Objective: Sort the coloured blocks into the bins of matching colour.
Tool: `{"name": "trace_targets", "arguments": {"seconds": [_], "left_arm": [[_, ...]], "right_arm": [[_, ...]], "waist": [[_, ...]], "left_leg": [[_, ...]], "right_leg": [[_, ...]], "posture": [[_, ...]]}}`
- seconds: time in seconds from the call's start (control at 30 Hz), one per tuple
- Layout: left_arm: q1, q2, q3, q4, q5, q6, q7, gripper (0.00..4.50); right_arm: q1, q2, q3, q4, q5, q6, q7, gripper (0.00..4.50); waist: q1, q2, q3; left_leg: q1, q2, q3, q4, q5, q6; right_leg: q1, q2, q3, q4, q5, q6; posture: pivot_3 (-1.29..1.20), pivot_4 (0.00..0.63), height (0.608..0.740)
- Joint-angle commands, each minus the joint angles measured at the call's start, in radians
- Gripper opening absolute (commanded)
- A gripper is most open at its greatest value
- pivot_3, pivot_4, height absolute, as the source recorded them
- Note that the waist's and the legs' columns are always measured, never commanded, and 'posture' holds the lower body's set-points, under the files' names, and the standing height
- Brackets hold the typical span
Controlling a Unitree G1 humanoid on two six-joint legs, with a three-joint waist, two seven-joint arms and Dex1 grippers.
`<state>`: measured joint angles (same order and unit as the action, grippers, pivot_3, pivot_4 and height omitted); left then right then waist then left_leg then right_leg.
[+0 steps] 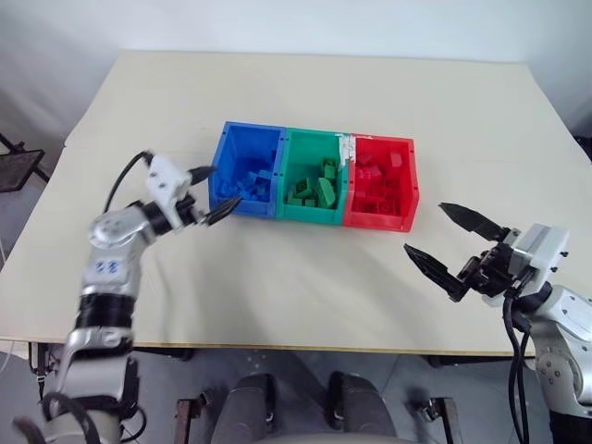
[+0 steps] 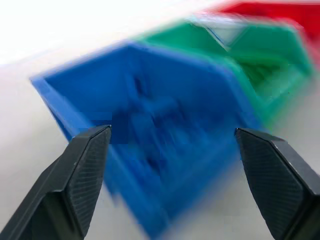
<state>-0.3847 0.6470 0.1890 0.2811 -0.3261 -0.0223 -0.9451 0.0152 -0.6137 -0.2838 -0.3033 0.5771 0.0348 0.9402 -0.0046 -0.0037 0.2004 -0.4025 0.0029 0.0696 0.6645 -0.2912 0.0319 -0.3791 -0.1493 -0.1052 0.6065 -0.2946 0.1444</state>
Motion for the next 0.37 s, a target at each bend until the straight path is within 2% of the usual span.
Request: {"name": "trace_targets", "arguments": {"seconds": [0.03,0.2,0.37], "left_arm": [[0.104,0.064,0.081,-0.130,-0.050,0.030,-0.027,4.18],[0.222,0.091,0.121,-0.189,-0.035,0.020,-0.003,4.18],[0.271,0.080,0.143,-0.266,-0.048,0.068,0.054,4.18]], "right_arm": [[-0.034,-0.038,0.012,0.040,-0.002,-0.025,0.083,4.50],[-0.069,-0.048,0.025,0.095,-0.006,-0.033,0.133,4.50],[-0.060,-0.040,0.028,0.116,-0.015,-0.041,0.149,4.50]], "waist": [[0.003,0.000,0.000],[0.020,0.000,0.000],[0.026,0.000,0.000]], "left_leg": [[0.000,0.000,-0.001,0.000,0.000,0.000],[0.000,-0.001,-0.003,0.000,-0.001,0.000],[0.000,0.000,-0.002,0.000,-0.002,-0.002]], "right_leg": [[0.000,0.000,0.000,0.000,0.000,0.000],[0.001,-0.002,-0.001,-0.001,0.000,0.000],[0.000,-0.003,0.000,-0.002,0.000,-0.001]], "posture": [[0.00,0.150,0.740],[0.00,0.150,0.740],[0.00,0.150,0.740]]}}
